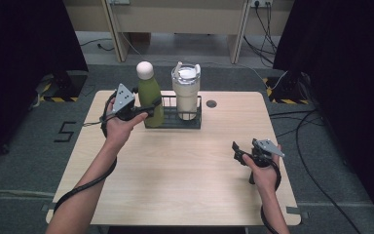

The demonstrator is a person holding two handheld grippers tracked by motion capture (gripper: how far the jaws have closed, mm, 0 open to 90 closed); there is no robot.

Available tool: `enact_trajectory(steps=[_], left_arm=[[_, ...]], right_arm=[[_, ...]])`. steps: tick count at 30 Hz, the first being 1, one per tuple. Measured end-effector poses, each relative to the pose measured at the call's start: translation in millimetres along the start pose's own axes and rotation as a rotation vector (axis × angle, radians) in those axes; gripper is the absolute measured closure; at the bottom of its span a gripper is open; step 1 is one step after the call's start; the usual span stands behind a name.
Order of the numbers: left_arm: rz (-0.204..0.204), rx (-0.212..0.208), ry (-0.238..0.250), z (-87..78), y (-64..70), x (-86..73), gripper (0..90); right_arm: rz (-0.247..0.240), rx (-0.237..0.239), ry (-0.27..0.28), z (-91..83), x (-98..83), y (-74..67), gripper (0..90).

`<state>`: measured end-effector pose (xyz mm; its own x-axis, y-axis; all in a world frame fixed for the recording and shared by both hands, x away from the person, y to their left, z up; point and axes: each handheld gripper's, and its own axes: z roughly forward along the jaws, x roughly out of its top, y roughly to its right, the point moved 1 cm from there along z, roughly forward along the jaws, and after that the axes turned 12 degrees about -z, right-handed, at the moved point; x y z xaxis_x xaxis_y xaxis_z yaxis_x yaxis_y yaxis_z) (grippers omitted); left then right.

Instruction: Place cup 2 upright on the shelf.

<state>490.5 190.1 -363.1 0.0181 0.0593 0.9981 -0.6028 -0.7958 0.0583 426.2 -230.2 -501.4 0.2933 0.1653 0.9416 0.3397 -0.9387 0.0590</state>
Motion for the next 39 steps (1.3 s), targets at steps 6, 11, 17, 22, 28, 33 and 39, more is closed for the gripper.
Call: enact_trajectory(steps=[6,11,17,22,28,33,39], left_arm=[[-0.004,0.011,0.006,3.4,-3.5,1.9,22.0],[-0.003,0.017,0.016,7.0,-5.7,4.6,22.0],[0.002,0.025,0.022,11.5,-7.5,9.1,22.0],[-0.005,0.033,0.033,15.8,-9.6,13.7,22.0],[-0.006,0.045,0.038,21.5,-11.5,17.7,22.0],[-0.007,0.049,0.039,25.4,-13.0,19.6,22.0],[-0.017,0.054,0.038,31.1,-16.0,19.7,22.0]], right_arm=[[-0.002,0.003,0.000,0.3,0.4,-0.7,13.6],[-0.001,0.001,0.003,-0.5,1.0,0.2,13.7],[0.009,0.000,-0.001,-0.8,0.5,-0.1,13.8],[0.000,0.001,0.003,-0.6,1.0,0.2,13.8],[0.002,0.001,0.003,-0.7,1.1,0.2,13.9],[0.006,0.000,0.002,-0.6,0.8,1.0,13.9],[0.010,-0.001,0.001,-0.7,0.4,1.4,13.9]])
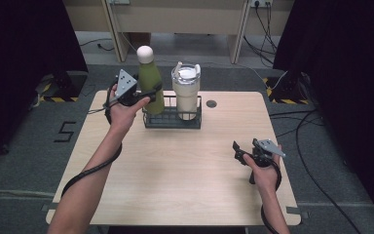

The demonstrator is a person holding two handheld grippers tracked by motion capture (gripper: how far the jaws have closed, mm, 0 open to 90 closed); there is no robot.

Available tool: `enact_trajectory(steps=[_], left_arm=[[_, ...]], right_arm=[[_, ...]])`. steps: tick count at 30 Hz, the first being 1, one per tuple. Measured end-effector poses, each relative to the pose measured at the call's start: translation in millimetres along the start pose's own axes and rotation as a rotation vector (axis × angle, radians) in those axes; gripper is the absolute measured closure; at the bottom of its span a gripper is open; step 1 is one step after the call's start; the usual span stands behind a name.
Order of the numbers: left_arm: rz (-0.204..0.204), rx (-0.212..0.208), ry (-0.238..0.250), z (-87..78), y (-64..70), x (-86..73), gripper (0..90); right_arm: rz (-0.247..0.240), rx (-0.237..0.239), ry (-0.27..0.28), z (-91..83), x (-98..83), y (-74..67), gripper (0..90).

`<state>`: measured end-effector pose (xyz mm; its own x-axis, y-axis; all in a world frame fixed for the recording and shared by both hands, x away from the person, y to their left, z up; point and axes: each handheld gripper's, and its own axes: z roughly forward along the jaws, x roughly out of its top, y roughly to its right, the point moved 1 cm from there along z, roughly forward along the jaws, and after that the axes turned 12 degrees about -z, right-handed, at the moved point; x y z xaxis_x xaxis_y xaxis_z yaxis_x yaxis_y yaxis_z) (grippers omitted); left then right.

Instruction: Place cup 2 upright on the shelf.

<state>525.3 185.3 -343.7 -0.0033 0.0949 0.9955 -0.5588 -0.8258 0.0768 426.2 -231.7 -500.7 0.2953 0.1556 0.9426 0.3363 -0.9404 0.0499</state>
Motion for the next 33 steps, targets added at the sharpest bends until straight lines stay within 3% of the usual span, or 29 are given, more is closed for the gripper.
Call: enact_trajectory(steps=[17,33], left_arm=[[-0.010,0.027,-0.012,18.9,-9.4,-1.8,22.0],[-0.026,0.047,-0.042,36.1,-15.1,-13.9,22.0]], right_arm=[[0.005,0.002,-0.002,0.4,-1.0,0.4,14.2],[0.006,0.006,-0.002,0.7,-1.5,1.0,14.2]])
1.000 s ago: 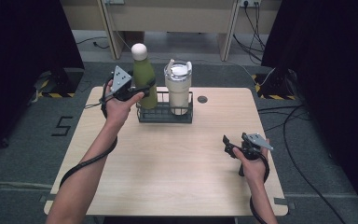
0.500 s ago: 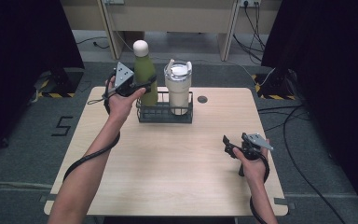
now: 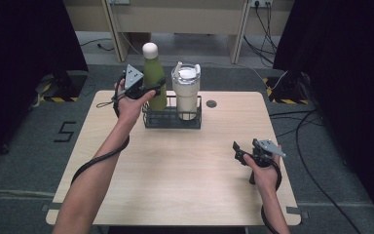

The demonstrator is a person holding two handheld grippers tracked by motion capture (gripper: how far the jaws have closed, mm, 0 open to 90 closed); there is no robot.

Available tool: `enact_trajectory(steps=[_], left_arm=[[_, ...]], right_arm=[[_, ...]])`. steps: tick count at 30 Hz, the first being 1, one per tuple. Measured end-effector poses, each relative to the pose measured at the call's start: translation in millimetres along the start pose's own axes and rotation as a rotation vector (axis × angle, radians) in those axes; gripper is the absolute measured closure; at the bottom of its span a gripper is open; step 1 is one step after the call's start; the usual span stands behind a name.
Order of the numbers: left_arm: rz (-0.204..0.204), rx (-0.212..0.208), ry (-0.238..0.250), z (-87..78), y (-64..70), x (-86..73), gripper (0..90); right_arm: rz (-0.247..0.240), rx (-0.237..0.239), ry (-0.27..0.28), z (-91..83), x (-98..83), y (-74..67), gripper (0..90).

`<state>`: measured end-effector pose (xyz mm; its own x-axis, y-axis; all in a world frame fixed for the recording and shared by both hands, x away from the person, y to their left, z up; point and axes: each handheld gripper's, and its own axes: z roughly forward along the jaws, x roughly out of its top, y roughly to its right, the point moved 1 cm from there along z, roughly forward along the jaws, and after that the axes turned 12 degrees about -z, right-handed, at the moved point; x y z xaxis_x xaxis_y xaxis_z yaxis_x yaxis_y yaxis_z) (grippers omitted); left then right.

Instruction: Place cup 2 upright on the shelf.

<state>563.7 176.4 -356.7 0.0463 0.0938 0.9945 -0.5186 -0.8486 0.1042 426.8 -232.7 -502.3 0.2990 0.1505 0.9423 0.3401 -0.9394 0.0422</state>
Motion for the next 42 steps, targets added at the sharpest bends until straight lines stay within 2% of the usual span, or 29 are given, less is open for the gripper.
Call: enact_trajectory(steps=[14,42], left_arm=[[-0.023,0.014,-0.015,10.7,-4.8,-9.2,22.0],[-0.060,0.036,-0.079,22.9,-12.3,-41.5,22.0]], right_arm=[[-0.004,0.006,-0.005,0.5,-0.6,-0.2,14.2],[-0.001,0.012,-0.008,1.5,-1.3,0.0,14.4]])
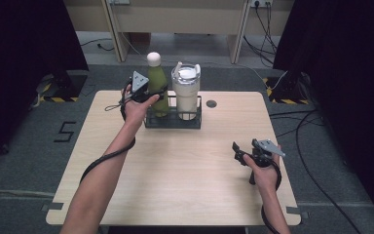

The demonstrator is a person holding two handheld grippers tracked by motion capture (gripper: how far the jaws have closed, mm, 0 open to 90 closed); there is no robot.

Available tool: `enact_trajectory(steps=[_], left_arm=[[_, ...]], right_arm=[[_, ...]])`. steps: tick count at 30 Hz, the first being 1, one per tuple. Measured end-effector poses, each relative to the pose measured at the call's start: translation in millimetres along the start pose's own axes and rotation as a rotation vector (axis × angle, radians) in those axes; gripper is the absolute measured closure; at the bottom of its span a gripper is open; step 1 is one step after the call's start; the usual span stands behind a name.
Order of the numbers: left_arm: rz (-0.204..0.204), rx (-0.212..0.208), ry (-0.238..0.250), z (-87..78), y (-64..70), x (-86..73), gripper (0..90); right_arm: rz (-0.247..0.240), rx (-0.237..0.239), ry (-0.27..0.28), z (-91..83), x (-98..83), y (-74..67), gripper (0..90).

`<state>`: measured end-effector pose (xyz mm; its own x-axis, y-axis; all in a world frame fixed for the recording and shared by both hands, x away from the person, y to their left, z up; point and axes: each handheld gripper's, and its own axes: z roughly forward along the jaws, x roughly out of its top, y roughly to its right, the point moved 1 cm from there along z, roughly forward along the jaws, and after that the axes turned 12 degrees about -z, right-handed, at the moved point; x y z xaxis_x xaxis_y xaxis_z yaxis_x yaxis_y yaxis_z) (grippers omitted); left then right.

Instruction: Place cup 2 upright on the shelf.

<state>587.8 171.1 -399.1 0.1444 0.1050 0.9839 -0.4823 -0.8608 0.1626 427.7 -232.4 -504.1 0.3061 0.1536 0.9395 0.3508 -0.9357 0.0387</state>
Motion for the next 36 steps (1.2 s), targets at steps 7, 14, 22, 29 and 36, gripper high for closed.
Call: enact_trajectory(steps=[7,14,22,29,36], left_arm=[[0.005,-0.003,-0.017,2.4,0.5,-5.2,22.0],[0.007,-0.002,-0.019,2.5,0.9,-6.2,21.9],[0.002,-0.010,-0.025,2.3,-0.3,-6.5,21.5],[0.000,-0.026,-0.047,1.9,-0.5,-5.3,18.8],[0.005,-0.019,-0.069,0.3,-0.3,-8.0,10.5]], right_arm=[[0.003,0.001,-0.001,0.3,0.3,-0.9,14.5],[0.002,0.000,-0.001,0.3,-0.2,-0.5,14.5],[0.001,0.002,0.000,0.1,0.4,-1.3,14.4],[0.001,0.002,0.000,-0.2,0.6,-1.2,14.4],[-0.006,0.005,-0.003,0.3,0.6,-2.4,14.3]])
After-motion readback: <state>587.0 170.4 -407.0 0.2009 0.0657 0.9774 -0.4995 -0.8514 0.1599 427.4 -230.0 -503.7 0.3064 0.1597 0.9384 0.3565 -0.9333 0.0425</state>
